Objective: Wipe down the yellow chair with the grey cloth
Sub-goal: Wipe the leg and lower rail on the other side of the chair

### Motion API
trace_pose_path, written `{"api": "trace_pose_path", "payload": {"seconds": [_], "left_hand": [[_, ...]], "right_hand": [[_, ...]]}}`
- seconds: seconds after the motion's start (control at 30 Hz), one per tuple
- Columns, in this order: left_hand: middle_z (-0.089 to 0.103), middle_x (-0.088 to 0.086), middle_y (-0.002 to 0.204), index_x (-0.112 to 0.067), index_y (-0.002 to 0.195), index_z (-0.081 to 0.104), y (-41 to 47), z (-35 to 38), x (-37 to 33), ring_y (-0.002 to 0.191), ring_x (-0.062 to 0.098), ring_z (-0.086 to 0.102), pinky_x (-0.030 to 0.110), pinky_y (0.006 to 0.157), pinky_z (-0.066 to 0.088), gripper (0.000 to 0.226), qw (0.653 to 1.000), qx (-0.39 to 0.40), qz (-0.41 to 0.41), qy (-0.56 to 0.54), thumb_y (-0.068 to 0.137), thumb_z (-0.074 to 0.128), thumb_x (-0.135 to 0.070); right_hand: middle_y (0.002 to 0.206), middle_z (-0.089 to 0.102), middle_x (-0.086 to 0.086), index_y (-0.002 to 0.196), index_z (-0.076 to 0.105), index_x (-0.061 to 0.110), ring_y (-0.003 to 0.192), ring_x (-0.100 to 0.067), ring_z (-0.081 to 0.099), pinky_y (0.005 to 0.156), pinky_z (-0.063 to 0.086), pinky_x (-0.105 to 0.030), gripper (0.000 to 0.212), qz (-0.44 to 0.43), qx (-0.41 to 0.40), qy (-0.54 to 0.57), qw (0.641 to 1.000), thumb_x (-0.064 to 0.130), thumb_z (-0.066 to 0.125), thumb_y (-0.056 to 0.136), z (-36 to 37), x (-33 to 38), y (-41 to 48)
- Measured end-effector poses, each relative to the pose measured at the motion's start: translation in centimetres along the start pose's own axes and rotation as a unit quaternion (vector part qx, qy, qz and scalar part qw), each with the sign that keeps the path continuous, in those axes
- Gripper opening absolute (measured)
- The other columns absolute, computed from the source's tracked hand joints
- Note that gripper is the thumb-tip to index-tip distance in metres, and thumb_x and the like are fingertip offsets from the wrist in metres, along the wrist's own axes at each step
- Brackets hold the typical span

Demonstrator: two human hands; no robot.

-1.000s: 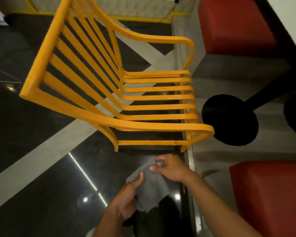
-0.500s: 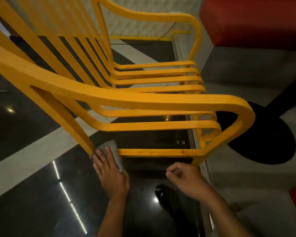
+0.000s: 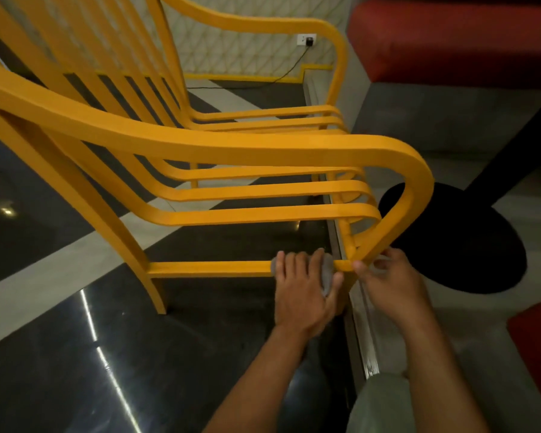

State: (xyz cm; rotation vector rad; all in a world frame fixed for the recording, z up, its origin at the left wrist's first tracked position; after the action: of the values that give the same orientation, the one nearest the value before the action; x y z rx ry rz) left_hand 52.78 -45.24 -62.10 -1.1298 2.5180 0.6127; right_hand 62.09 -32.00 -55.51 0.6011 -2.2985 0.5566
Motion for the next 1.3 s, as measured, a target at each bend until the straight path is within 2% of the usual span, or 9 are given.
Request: {"api": "trace_pose_path", "payload": {"seconds": [0.17, 0.27, 0.5, 0.6, 0.7, 0.83, 1.0, 1.2, 1.3], "left_hand": [[0.056, 0.014, 0.141, -0.022, 0.165, 0.031, 0.3, 2.3, -2.6, 0.132, 0.032, 0.051, 0.053, 0.127, 0.023, 0.063, 0.991, 0.03, 0.107, 0.072, 0.11, 0.028, -0.053], [0.057, 0.014, 0.138, -0.029, 0.167, 0.024, 0.1, 0.6, 0.9, 0.125, 0.032, 0.053, 0.052, 0.119, 0.035, 0.062, 0.98, 0.032, 0.158, 0.119, 0.11, 0.036, -0.049], [0.062, 0.011, 0.119, -0.02, 0.141, 0.055, -2.6, -7.4, 16.4, 0.111, 0.03, 0.059, 0.049, 0.104, 0.042, 0.053, 0.981, 0.012, 0.01, 0.193, 0.107, 0.032, -0.054], [0.062, 0.01, 0.121, -0.025, 0.14, 0.055, -2.1, -5.8, 13.7, 0.116, 0.029, 0.055, 0.055, 0.113, 0.036, 0.053, 0.981, 0.01, -0.034, 0.189, 0.105, 0.036, -0.059], [0.056, 0.008, 0.133, -0.029, 0.151, 0.045, -1.0, -1.2, 6.0, 0.128, 0.029, 0.049, 0.056, 0.123, 0.025, 0.058, 0.986, 0.032, 0.024, 0.165, 0.104, 0.036, -0.062], [0.055, 0.017, 0.134, -0.015, 0.158, 0.035, 0.1, 4.0, -1.8, 0.123, 0.038, 0.053, 0.058, 0.123, 0.029, 0.066, 0.98, 0.032, 0.109, 0.166, 0.1, 0.045, -0.046], [0.061, 0.012, 0.124, -0.017, 0.155, 0.04, 0.6, 1.5, 2.6, 0.11, 0.032, 0.059, 0.05, 0.107, 0.046, 0.06, 0.964, -0.018, 0.177, 0.198, 0.102, 0.052, -0.042], [0.063, 0.004, 0.13, -0.026, 0.147, 0.052, -2.1, -5.7, 17.0, 0.12, 0.025, 0.059, 0.048, 0.112, 0.043, 0.055, 0.976, -0.021, 0.034, 0.212, 0.107, 0.032, -0.059], [0.059, 0.003, 0.137, -0.027, 0.145, 0.056, -4.3, -9.3, 20.9, 0.131, 0.026, 0.053, 0.054, 0.117, 0.039, 0.043, 0.989, -0.08, -0.025, 0.119, 0.11, 0.036, -0.043]], "right_hand": [[0.119, 0.067, -0.001, 0.137, 0.056, 0.017, 0.094, -0.017, 0.06, 0.078, 0.039, -0.031, 0.037, -0.023, -0.02, 0.043, 0.999, 0.032, 0.062, 0.103, 0.0, 0.7, -0.5], [0.114, 0.065, 0.0, 0.133, 0.06, 0.018, 0.113, -0.028, 0.064, 0.084, 0.04, -0.033, 0.031, -0.04, -0.031, 0.061, 0.997, 0.031, 0.061, 0.104, 0.3, 1.0, -0.8], [0.116, 0.073, 0.003, 0.122, 0.067, 0.025, 0.115, -0.025, 0.067, 0.088, 0.044, -0.036, 0.022, -0.066, -0.069, 0.089, 0.991, 0.03, 0.067, 0.101, 0.6, -0.1, -0.3], [0.114, 0.074, 0.002, 0.122, 0.068, 0.024, 0.113, -0.024, 0.068, 0.087, 0.046, -0.036, 0.022, -0.069, -0.077, 0.091, 0.99, 0.03, 0.067, 0.101, 0.8, -0.5, 0.0], [0.118, 0.073, -0.002, 0.123, 0.066, 0.023, 0.113, -0.027, 0.067, 0.091, 0.05, -0.041, 0.024, -0.068, -0.096, 0.08, 0.99, 0.03, 0.067, 0.101, 1.1, -0.8, 0.2], [0.108, 0.072, -0.006, 0.114, 0.064, 0.023, 0.105, -0.032, 0.066, 0.088, 0.05, -0.043, 0.016, -0.079, -0.119, 0.055, 0.988, 0.029, 0.066, 0.1, 1.6, -1.6, 0.4], [0.118, 0.064, -0.008, 0.127, 0.058, 0.019, 0.113, -0.035, 0.061, 0.093, 0.051, -0.055, 0.027, -0.097, -0.133, 0.022, 0.986, 0.032, 0.058, 0.103, 2.4, -1.3, 0.7], [0.117, 0.062, -0.012, 0.122, 0.056, 0.015, 0.112, -0.038, 0.061, 0.091, 0.052, -0.057, 0.025, -0.104, -0.173, 0.047, 0.978, 0.031, 0.056, 0.103, 3.6, -1.3, 0.4], [0.122, 0.063, -0.015, 0.124, 0.058, 0.011, 0.116, -0.039, 0.059, 0.094, 0.05, -0.056, 0.027, -0.109, -0.175, 0.045, 0.978, 0.028, 0.058, 0.103, 3.7, -1.5, 0.6]]}}
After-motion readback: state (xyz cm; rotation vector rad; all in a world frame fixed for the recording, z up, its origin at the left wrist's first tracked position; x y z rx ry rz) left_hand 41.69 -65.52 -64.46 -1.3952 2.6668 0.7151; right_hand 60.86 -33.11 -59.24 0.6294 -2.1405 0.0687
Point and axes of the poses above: each hand's wrist, its own y-axis towards the middle knuckle, its own z-axis out of the palm, x = y × z, the point moved 4 cm from there along y, towards the middle knuckle
